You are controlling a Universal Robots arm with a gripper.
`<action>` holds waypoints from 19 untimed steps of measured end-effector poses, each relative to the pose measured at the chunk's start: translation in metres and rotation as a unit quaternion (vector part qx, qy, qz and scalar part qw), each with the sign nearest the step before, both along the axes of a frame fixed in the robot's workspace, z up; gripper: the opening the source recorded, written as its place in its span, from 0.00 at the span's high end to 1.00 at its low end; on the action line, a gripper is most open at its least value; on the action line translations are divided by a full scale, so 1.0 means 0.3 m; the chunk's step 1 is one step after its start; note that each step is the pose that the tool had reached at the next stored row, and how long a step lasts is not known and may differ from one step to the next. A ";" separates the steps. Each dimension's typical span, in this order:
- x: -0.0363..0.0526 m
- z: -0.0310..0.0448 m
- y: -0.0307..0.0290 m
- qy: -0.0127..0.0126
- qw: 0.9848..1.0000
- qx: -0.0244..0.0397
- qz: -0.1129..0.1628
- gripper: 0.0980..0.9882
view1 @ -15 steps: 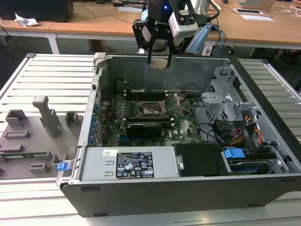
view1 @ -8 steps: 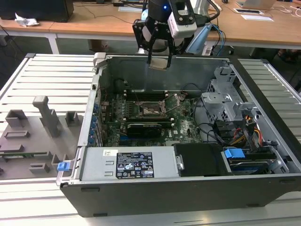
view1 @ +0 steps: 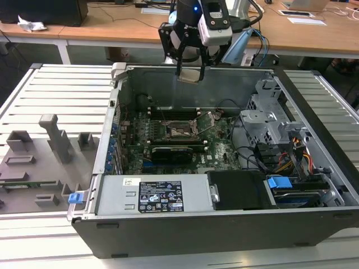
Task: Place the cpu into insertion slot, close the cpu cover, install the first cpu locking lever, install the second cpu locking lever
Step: 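Place the cpu into insertion slot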
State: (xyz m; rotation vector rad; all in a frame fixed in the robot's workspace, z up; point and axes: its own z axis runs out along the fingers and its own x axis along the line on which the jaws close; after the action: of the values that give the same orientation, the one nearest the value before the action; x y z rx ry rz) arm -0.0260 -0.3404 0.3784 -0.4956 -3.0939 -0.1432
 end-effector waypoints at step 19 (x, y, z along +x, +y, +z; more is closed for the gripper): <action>0.000 -0.001 0.000 0.000 0.997 0.000 -0.074 0.52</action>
State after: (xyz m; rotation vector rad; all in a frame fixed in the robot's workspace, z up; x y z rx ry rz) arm -0.0260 -0.3404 0.3779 -0.7245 -3.0554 -0.1438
